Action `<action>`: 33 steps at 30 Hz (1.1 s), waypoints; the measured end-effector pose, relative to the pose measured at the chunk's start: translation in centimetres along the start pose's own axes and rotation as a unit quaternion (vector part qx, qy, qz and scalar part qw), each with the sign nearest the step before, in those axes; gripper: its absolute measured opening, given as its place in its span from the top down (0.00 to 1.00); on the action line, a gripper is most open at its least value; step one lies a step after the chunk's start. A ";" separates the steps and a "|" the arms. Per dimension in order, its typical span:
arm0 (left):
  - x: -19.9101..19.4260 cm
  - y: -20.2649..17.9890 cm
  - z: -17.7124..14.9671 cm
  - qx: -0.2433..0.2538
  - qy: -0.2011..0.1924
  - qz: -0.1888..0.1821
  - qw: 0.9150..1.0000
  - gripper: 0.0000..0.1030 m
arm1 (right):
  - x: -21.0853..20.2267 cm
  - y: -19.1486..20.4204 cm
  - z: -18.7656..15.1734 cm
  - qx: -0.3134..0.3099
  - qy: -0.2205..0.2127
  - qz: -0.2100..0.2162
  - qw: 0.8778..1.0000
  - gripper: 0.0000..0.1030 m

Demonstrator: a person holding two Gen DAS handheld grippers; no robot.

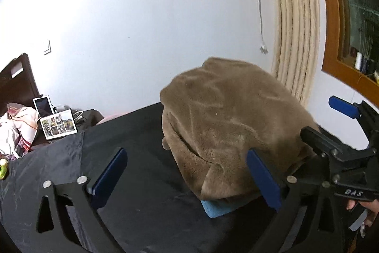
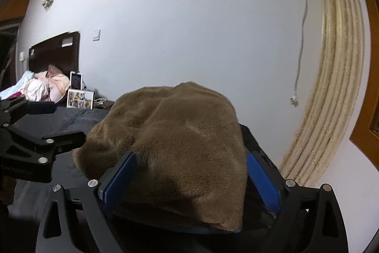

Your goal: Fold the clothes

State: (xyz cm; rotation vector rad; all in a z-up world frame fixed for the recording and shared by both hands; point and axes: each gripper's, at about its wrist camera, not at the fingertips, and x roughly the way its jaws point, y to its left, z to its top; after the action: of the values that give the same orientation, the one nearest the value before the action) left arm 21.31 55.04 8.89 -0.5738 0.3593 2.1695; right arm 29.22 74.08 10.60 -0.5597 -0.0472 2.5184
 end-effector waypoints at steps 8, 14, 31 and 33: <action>-1.4 0.0 -0.1 -0.018 0.019 0.001 1.000 0.01 | -2.4 0.1 -0.1 0.015 0.002 -0.002 1.000 0.02; -2.1 -0.6 -0.5 -0.013 0.028 -0.010 0.999 0.01 | -3.3 0.7 -0.4 0.007 0.006 -0.004 1.000 0.02; -4.5 -2.9 0.2 0.018 0.004 -0.014 1.000 0.01 | -5.6 0.8 -0.1 -0.002 -0.010 -0.014 1.000 0.01; -4.5 -3.1 0.2 0.021 -0.001 -0.014 1.000 0.01 | -5.7 0.7 -0.1 -0.001 -0.011 -0.015 1.000 0.01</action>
State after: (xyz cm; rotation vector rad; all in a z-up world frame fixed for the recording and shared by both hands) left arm 26.12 54.01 11.26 -0.5502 0.3931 2.1301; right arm 33.24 70.48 12.58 -0.5290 -0.0665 2.4963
